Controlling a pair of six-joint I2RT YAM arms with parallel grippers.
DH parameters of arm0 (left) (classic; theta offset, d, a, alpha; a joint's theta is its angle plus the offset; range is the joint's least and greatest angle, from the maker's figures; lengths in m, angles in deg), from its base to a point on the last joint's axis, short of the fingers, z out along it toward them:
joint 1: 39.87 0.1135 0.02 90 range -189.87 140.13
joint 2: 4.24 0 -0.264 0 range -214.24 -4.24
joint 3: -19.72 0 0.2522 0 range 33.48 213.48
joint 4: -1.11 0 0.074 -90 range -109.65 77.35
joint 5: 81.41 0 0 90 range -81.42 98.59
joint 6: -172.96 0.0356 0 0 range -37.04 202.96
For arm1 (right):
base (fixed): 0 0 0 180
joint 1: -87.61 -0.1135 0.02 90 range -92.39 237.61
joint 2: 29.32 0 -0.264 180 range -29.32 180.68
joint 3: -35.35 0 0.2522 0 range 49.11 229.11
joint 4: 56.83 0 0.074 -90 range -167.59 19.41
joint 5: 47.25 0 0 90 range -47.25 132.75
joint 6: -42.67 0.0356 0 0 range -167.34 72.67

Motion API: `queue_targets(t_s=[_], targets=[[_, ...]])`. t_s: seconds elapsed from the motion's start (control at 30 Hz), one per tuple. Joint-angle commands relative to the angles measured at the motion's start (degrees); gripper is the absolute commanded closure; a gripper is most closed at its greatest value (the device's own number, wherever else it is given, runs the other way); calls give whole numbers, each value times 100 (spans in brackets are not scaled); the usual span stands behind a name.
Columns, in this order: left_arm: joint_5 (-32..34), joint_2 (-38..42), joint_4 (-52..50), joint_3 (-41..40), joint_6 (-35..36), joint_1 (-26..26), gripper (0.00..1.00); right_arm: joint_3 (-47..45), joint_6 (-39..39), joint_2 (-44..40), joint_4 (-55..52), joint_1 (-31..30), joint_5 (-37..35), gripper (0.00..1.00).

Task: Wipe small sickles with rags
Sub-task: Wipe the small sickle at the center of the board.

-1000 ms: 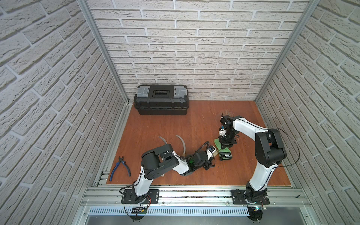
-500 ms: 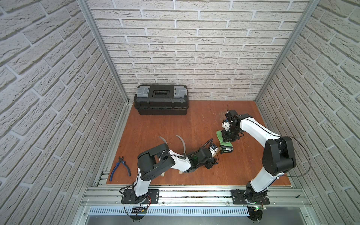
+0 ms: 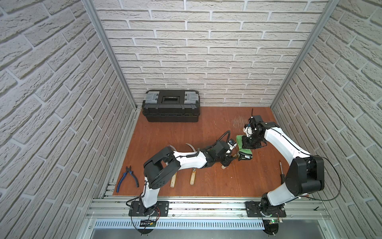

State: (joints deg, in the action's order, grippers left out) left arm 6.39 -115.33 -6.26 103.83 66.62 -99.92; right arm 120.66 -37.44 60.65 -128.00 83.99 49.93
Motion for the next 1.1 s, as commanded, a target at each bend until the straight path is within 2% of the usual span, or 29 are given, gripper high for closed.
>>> queue_targets(t_s=[0.0,0.43,0.83,0.97,1.07], targets=[[-458,-399,-761,385,320,119,39,-79,89,-230,221,130,92,97],[-700,-1036,-1503,1281,559,156,40,-43,118,-200,385,484,283,97],[-698,-1389,-2073,1734,665,143,48,7,84,17,520,626,420,97],[-686,-1431,-2302,1790,689,134,55,111,112,120,536,625,498,97],[-693,-1440,-2401,1787,677,116,70,226,144,234,578,625,555,97]])
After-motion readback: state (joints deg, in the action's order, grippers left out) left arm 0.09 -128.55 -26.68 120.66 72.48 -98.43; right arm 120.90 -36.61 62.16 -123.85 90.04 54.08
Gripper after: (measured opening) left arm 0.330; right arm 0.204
